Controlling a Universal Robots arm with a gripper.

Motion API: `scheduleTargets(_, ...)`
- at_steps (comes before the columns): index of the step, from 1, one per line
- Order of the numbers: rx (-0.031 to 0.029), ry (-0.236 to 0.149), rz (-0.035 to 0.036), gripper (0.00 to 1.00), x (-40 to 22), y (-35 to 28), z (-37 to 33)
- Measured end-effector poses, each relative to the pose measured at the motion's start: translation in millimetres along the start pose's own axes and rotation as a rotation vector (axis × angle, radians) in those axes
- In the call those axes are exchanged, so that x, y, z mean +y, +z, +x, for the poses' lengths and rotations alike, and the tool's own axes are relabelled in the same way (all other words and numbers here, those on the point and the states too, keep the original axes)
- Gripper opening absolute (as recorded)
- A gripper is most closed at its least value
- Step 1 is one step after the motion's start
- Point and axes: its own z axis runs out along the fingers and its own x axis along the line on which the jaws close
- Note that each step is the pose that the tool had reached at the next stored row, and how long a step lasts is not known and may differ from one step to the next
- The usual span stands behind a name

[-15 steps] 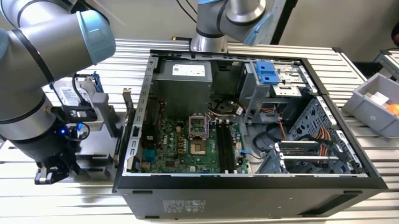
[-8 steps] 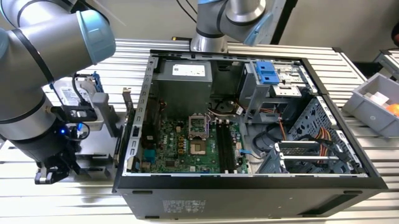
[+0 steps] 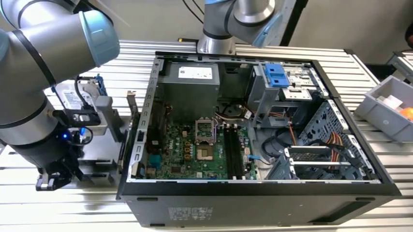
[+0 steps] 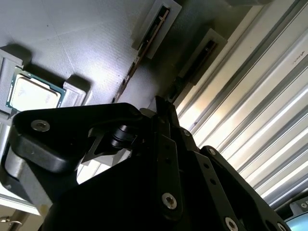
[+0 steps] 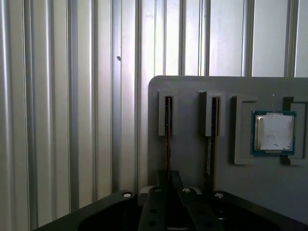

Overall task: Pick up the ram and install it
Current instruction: 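Pick up the ram and move it above insertion slot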

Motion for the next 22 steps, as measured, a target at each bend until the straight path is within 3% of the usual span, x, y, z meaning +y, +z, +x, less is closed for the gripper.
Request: scheduleTargets(22,0.0000,-0.002,0.0000,0.00,0.0,0.0,0.0)
